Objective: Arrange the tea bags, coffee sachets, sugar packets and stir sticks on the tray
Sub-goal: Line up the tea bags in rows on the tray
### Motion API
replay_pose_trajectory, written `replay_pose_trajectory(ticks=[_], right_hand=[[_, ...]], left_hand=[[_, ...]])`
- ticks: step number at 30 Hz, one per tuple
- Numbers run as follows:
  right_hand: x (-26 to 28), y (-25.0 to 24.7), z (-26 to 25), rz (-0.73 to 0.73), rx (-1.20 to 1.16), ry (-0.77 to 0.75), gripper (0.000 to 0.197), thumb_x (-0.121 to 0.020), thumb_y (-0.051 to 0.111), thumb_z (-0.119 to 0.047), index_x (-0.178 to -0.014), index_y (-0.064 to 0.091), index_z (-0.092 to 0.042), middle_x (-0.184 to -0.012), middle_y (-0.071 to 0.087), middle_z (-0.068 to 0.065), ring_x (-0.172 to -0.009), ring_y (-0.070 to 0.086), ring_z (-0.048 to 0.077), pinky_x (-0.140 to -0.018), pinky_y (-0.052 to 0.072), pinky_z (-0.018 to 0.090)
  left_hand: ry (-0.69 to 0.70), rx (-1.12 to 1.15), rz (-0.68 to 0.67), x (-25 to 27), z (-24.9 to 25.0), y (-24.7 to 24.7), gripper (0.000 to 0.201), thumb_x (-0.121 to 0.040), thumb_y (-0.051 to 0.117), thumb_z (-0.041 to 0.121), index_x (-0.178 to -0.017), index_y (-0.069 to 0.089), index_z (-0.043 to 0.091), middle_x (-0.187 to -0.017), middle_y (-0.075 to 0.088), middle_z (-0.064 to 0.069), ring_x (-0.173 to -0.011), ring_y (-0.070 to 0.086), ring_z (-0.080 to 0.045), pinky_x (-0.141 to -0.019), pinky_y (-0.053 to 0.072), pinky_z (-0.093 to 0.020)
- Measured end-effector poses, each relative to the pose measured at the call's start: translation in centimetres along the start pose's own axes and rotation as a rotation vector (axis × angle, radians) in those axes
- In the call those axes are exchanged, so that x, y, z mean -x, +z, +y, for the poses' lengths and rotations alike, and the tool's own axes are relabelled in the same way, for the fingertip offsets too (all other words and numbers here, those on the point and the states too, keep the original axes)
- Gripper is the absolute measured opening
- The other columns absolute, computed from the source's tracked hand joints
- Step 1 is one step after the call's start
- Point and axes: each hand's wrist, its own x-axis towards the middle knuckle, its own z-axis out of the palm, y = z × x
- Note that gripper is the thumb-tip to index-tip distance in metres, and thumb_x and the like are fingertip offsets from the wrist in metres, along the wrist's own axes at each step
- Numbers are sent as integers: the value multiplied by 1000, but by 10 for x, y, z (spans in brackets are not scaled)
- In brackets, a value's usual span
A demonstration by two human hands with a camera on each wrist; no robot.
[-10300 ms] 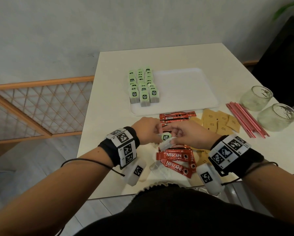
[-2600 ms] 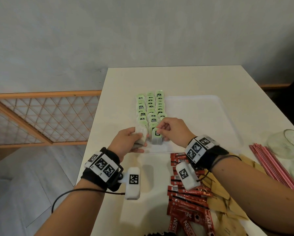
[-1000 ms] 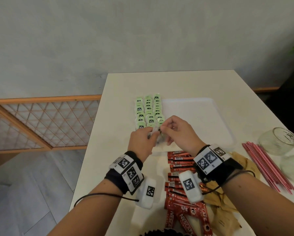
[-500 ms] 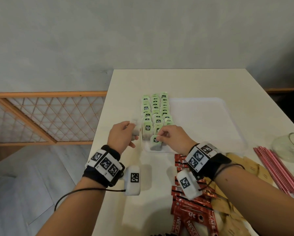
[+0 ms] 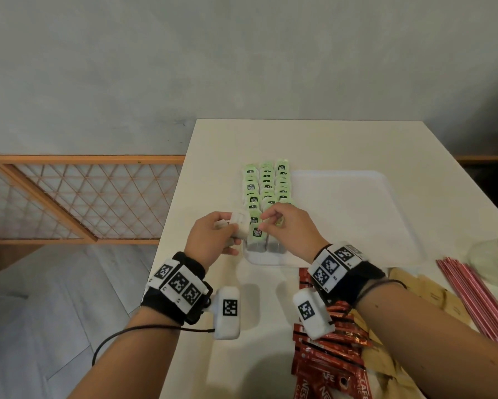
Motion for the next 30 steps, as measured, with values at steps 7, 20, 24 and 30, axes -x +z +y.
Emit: replay_pose_trajectory(ticks=[7, 20, 24, 30], right_hand=[[20, -17, 2, -10, -186, 46, 13, -87, 71, -32, -86, 69, -19, -77, 65, -7, -69, 55, 6, -70, 47, 24], [58, -50, -3, 94, -121, 70, 22, -91, 65, -29, -78, 61, -11, -67, 69, 4, -62, 66, 15, -61, 56, 28], [63, -57, -1, 82, -131, 63, 24, -95, 58, -34, -85, 65, -13, -69, 67, 0, -56, 62, 8, -61, 54, 24], [58, -59, 22, -16, -77, 52, 8, -92, 63, -30, -95, 58, -25, -92, 58, -7, -68, 55, 8, -63, 44, 21]], left_hand=[[48, -64, -117, 15, 6, 27, 13, -91, 63, 4, -102, 67, 6, -78, 67, -9, -60, 66, -13, -53, 59, -32], [200, -387, -157, 41, 14, 80, 20, -84, 71, 30, -98, 68, 16, -71, 66, 6, -60, 62, -10, -47, 54, -25], [223, -398, -131, 38, 16, 84, 11, -89, 64, 23, -86, 66, 13, -66, 65, 0, -56, 60, -11, -46, 55, -28], [103, -272, -201, 36, 10, 83, 15, -91, 63, 18, -80, 60, 8, -66, 63, -7, -57, 62, -17, -49, 56, -32]])
